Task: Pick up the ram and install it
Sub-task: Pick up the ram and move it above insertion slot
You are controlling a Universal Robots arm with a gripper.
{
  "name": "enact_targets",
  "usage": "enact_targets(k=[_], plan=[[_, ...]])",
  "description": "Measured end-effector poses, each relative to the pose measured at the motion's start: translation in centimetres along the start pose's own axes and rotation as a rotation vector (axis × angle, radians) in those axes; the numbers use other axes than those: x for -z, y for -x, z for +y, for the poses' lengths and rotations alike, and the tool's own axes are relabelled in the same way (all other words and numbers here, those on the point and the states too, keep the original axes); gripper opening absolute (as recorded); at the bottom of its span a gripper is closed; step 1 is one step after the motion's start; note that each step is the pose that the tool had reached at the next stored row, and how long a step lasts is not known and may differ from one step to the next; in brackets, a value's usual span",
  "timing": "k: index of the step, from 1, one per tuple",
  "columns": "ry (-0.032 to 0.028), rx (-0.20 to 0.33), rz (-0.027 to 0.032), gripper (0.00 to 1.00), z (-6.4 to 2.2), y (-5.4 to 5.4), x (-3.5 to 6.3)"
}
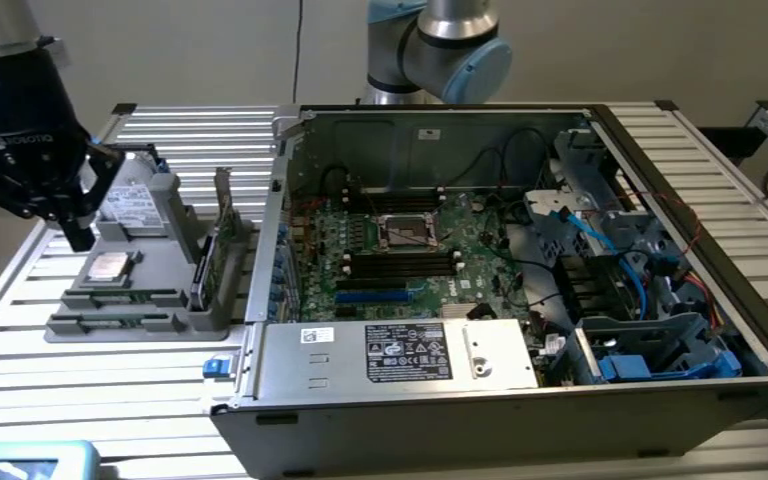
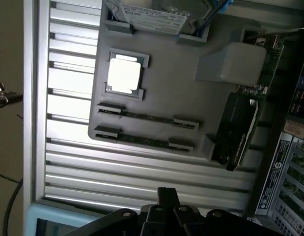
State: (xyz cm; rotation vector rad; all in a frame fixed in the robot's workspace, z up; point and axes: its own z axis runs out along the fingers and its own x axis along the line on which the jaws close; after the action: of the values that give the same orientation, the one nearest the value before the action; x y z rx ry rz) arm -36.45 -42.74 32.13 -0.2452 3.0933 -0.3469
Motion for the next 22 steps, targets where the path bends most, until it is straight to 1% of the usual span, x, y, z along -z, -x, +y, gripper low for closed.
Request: enact_targets(k=[1,2,3,4,5,6,7,8,9,10,11,12,14,17,19,22], plan=[[0.0005,0.015,-0.0036,0.11,0.01,-0.01,-0.01],[0.0023,0.032,-0.0078,0.11,0.01,-0.01,0.0],[0.0071,0.05,-0.0128,0.11,0.01,-0.01,-0.01],[0.0153,0.064,-0.0174,0.11,0.01,-0.01,-0.01],[0.0249,0.078,-0.0222,0.11,0.01,-0.01,-0.01],[0.0364,0.09,-0.0273,0.11,0.01,-0.01,-0.02],[0.0487,0.102,-0.0323,0.11,0.01,-0.01,-0.03],[0.0627,0.114,-0.0377,0.11,0.01,-0.01,-0.03],[0.0746,0.125,-0.0425,0.11,0.01,-0.01,-0.03],[0.0848,0.138,-0.0474,0.11,0.01,-0.01,-0.04],[0.0938,0.153,-0.0522,0.11,0.02,0.0,-0.05],[0.1007,0.168,-0.0564,0.11,0.02,-0.01,-0.05],[0.1114,0.2,-0.0648,0.11,0.02,-0.01,-0.07],[0.1228,0.253,-0.0766,0.11,0.03,-0.01,-0.08],[0.1281,0.289,-0.0839,0.11,0.03,-0.01,-0.09],[0.1324,0.343,-0.0937,0.11,0.03,-0.01,-0.1]])
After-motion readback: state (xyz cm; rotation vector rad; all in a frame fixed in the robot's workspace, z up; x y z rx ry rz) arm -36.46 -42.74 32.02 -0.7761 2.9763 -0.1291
